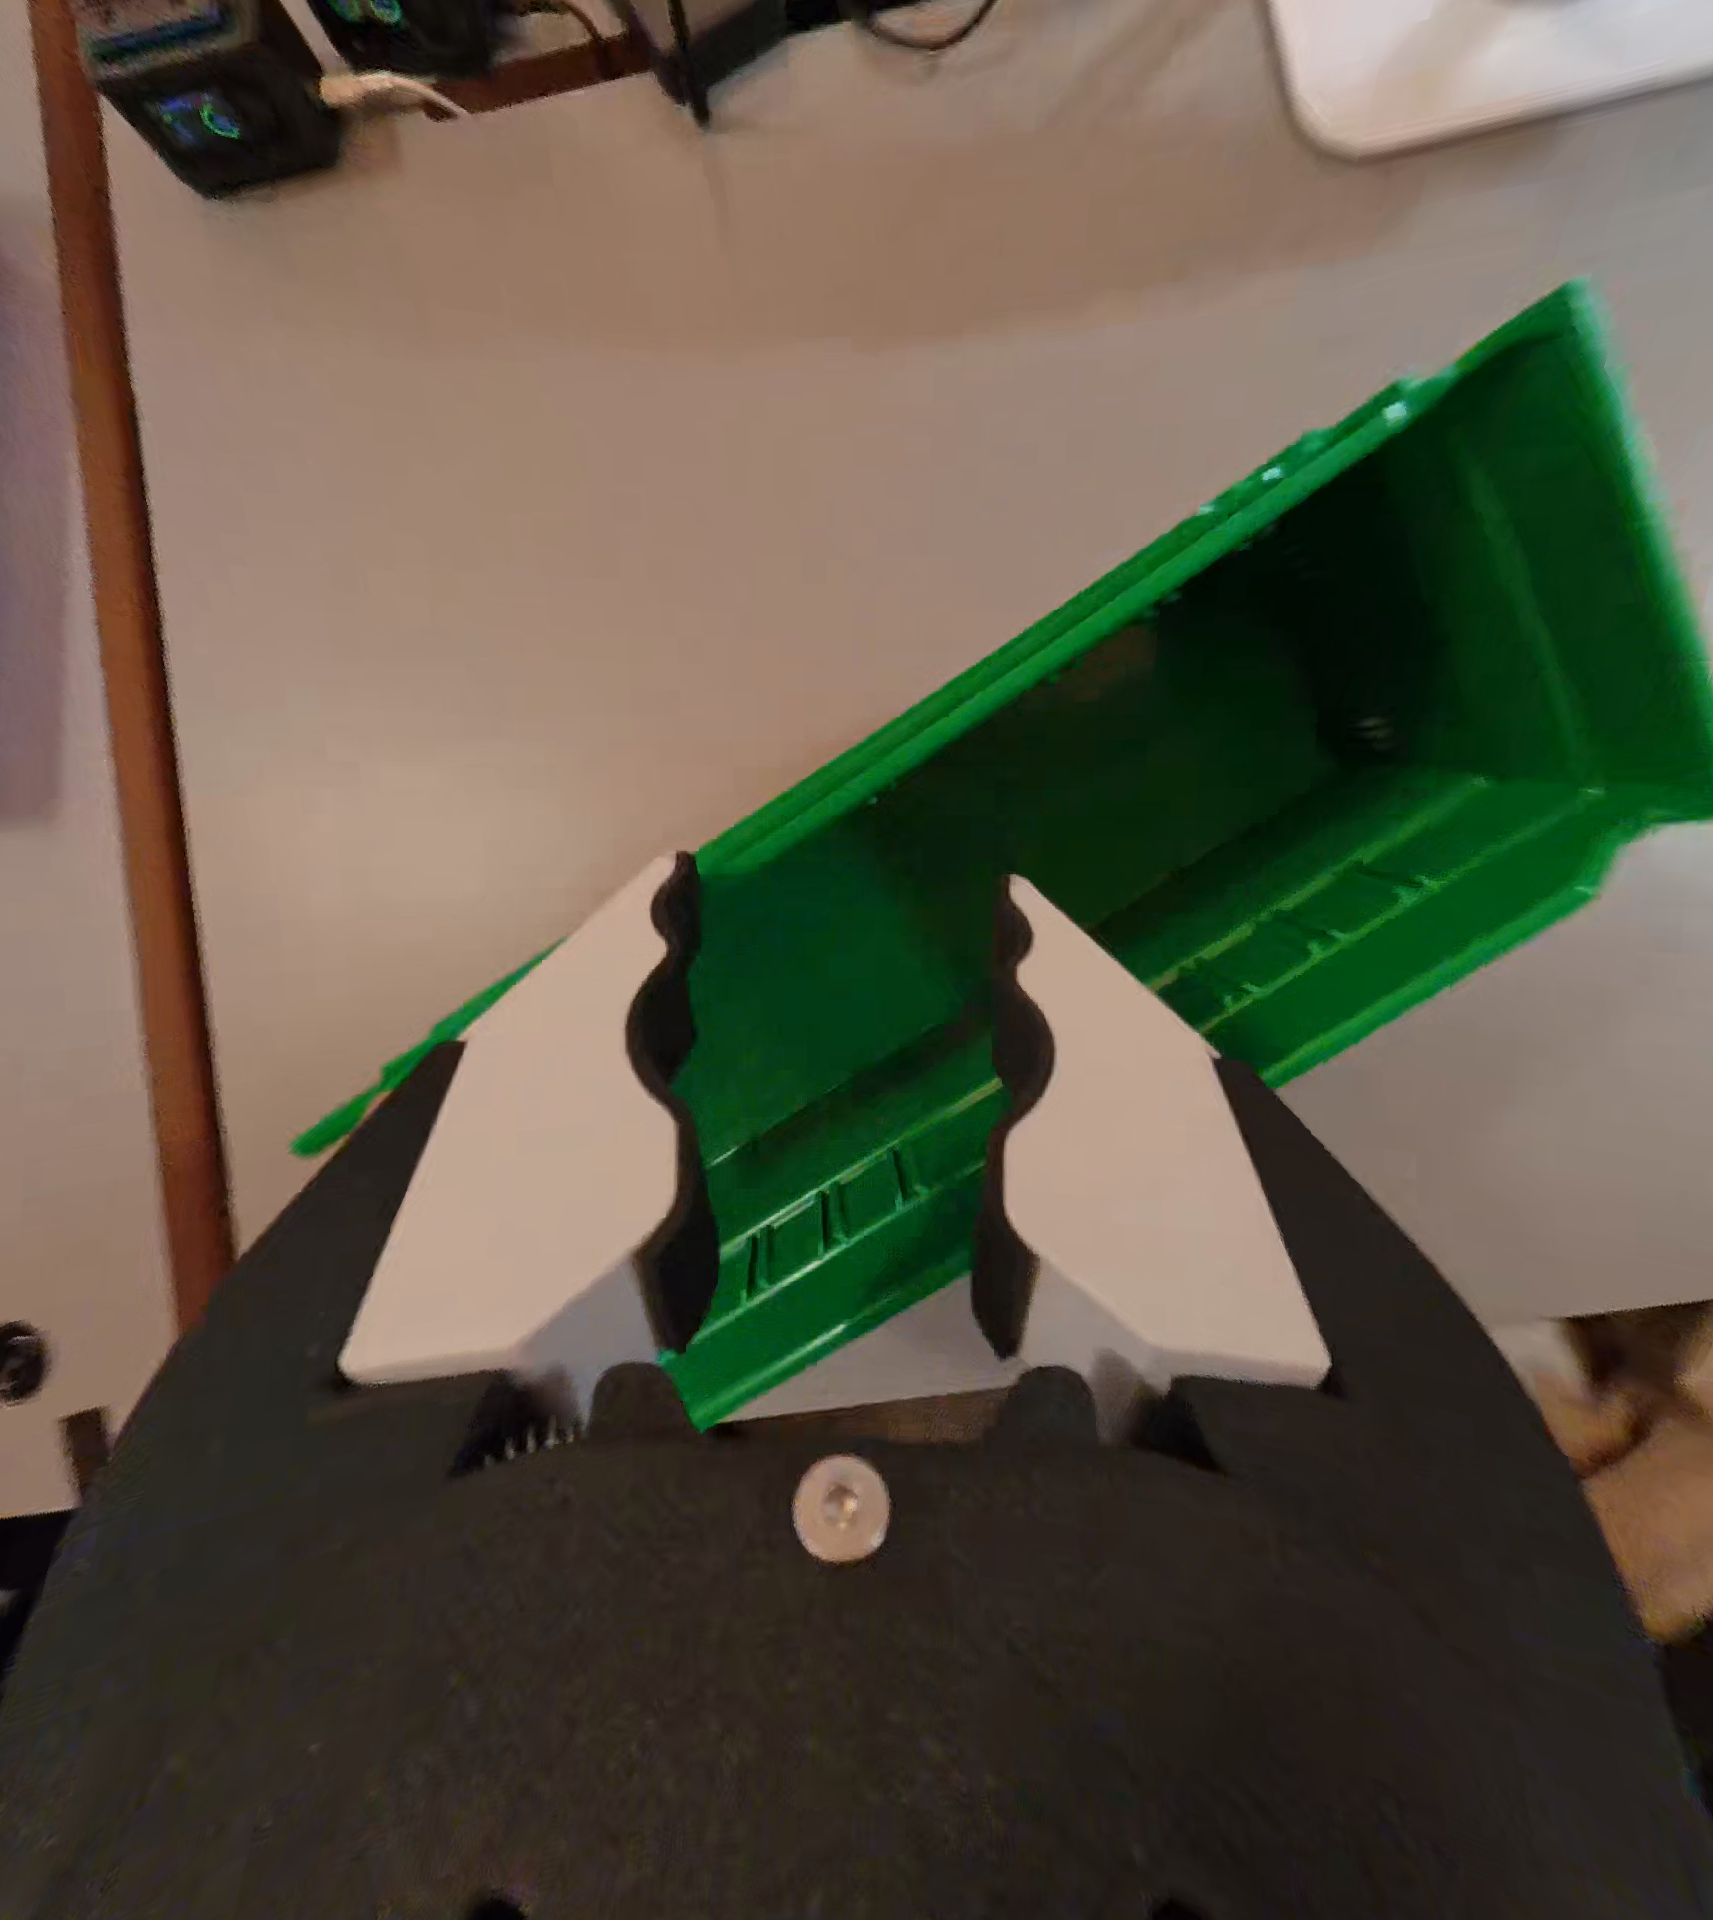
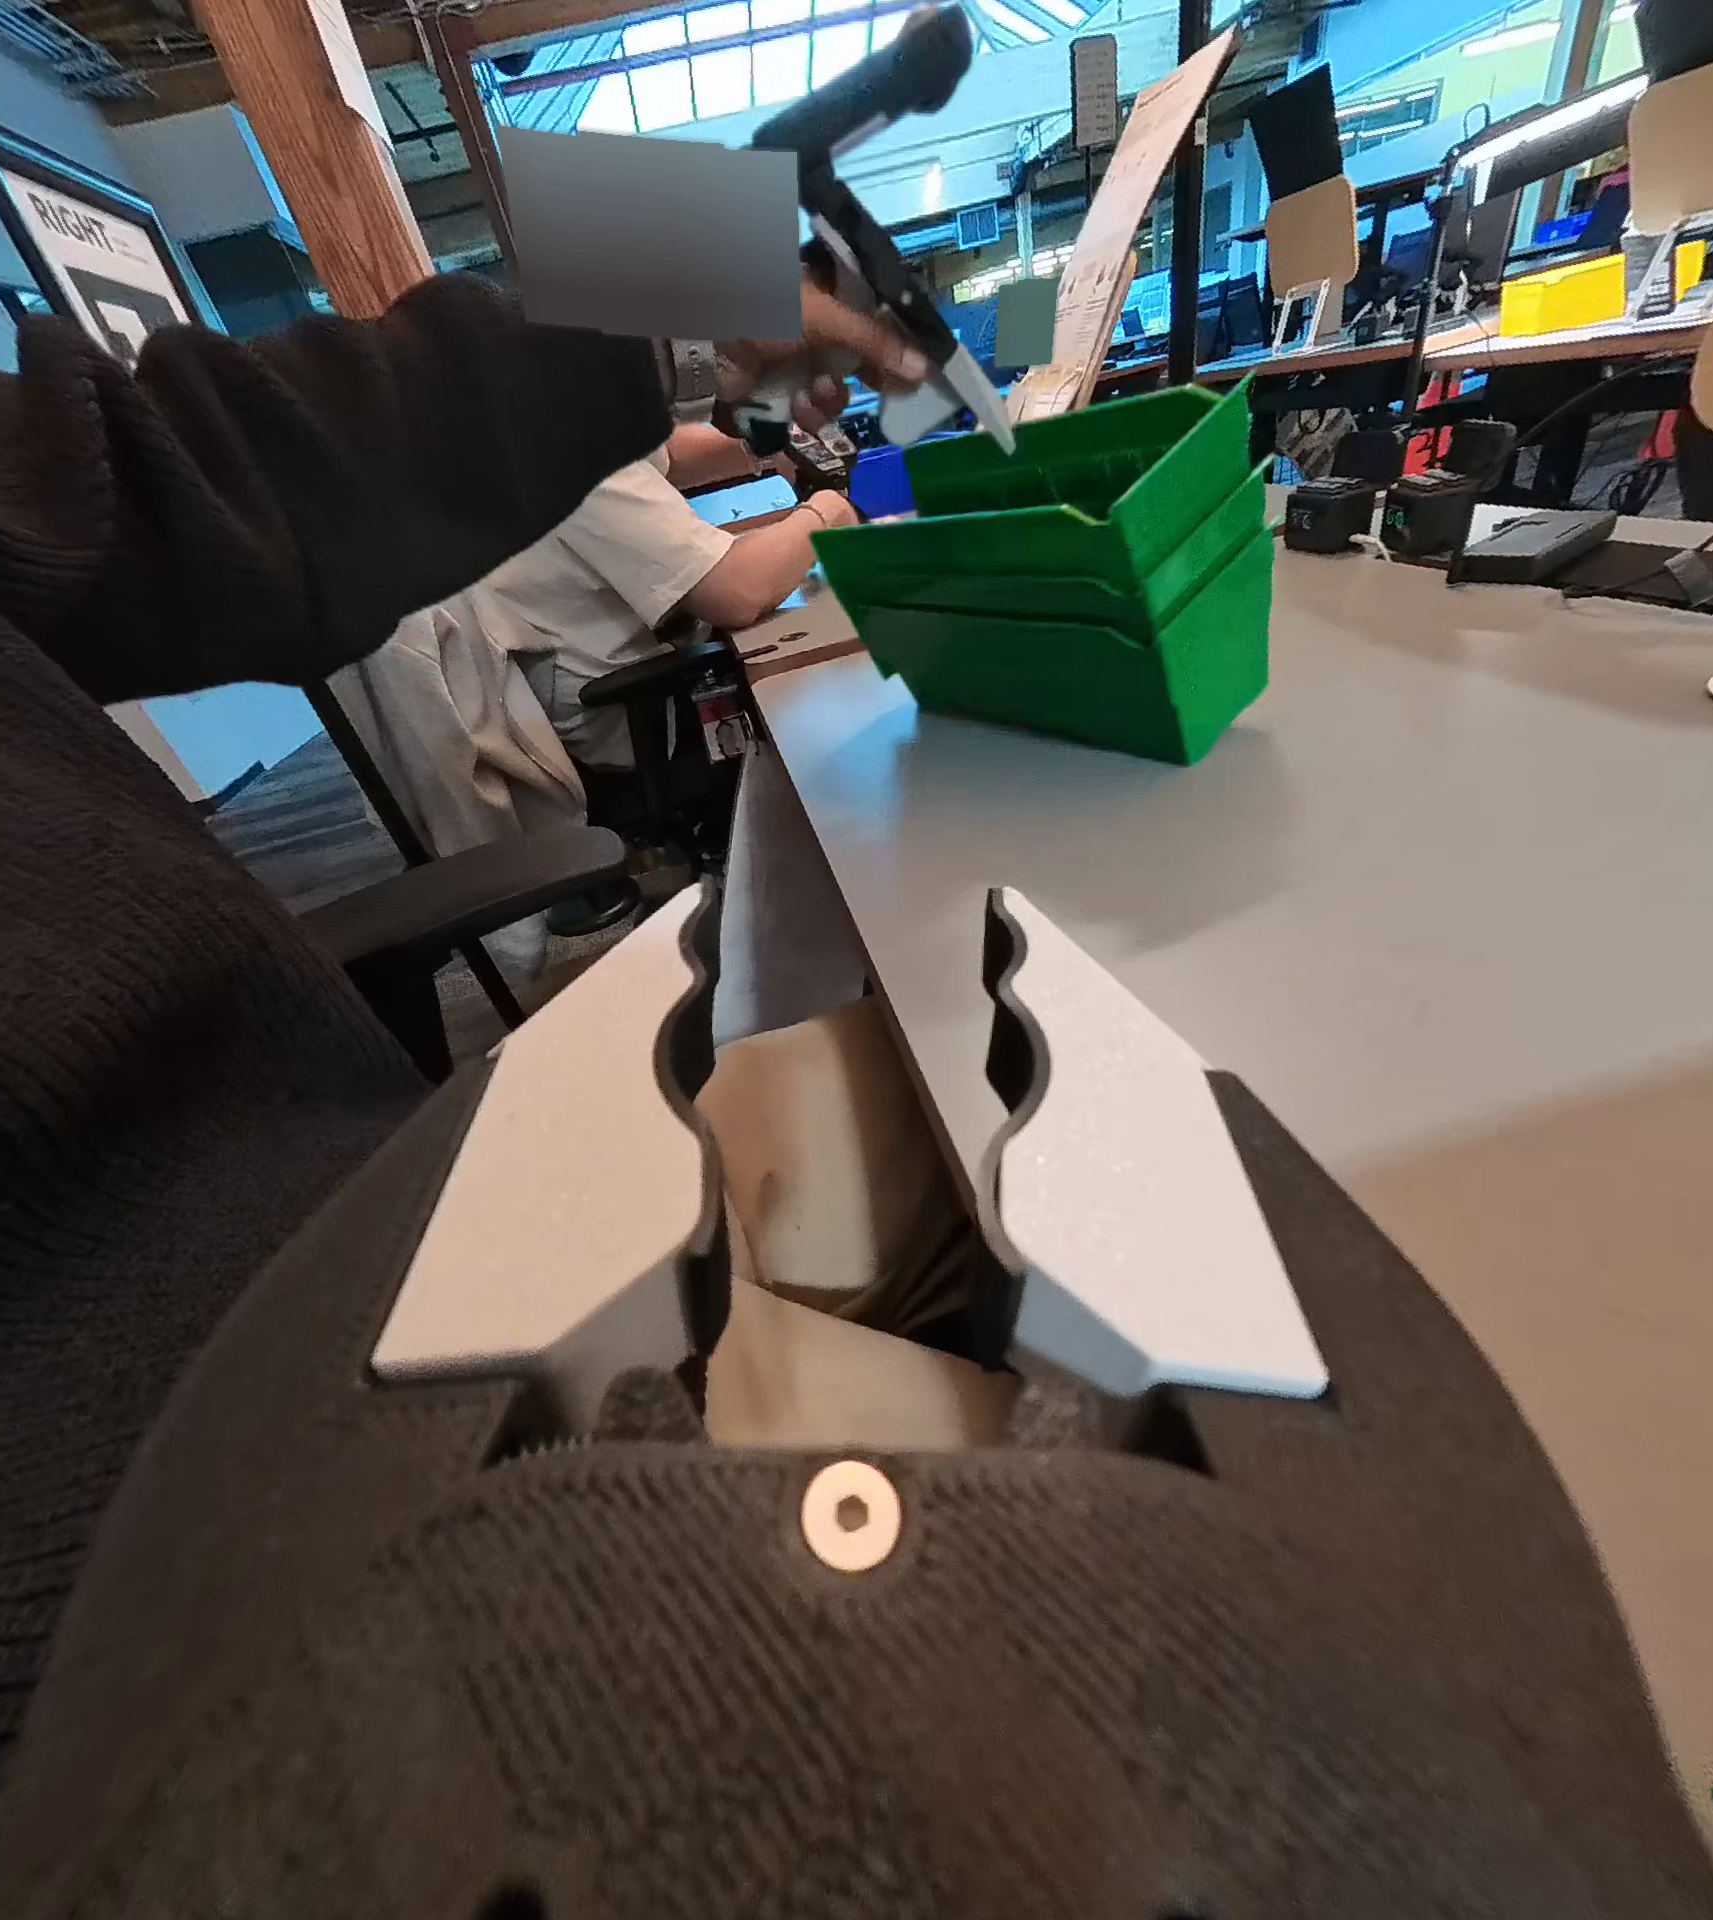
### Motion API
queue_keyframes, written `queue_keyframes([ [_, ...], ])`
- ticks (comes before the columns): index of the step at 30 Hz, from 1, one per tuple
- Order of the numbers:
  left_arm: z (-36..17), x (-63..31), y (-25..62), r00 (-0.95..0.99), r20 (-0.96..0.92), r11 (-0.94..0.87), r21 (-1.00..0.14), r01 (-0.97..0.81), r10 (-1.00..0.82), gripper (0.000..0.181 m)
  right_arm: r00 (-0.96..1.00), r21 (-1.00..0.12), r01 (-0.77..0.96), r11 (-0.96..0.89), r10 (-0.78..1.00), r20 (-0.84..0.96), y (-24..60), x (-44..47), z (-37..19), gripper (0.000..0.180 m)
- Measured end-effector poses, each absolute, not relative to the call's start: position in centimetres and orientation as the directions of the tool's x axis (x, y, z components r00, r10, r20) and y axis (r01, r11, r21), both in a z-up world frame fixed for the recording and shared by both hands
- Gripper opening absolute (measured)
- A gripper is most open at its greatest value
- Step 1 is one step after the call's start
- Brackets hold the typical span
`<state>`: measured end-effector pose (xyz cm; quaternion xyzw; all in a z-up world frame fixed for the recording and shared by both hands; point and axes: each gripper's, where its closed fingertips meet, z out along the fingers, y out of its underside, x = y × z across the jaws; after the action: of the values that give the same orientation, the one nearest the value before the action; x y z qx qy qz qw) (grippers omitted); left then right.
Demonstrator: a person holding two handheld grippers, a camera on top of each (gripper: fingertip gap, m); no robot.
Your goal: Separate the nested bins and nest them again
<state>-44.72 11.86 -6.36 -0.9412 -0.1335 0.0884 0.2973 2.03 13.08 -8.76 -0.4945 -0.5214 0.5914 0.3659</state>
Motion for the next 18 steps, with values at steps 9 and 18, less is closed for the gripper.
queue_keyframes([
  [9,-7.7,-47.7,12.3,0.868,-0.442,-0.864,-0.502,-0.031,0.226,0.039,-0.236,-0.987,0.056,-0.149,0.959,-0.158,12.9,2.5,-7.9,0.050],
  [18,-8.8,-49.6,10.2,0.882,-0.238,-0.858,-0.431,0.279,0.406,0.018,-0.252,-0.981,0.048,-0.187,0.948,-0.193,13.1,2.6,-7.8,0.050],
])
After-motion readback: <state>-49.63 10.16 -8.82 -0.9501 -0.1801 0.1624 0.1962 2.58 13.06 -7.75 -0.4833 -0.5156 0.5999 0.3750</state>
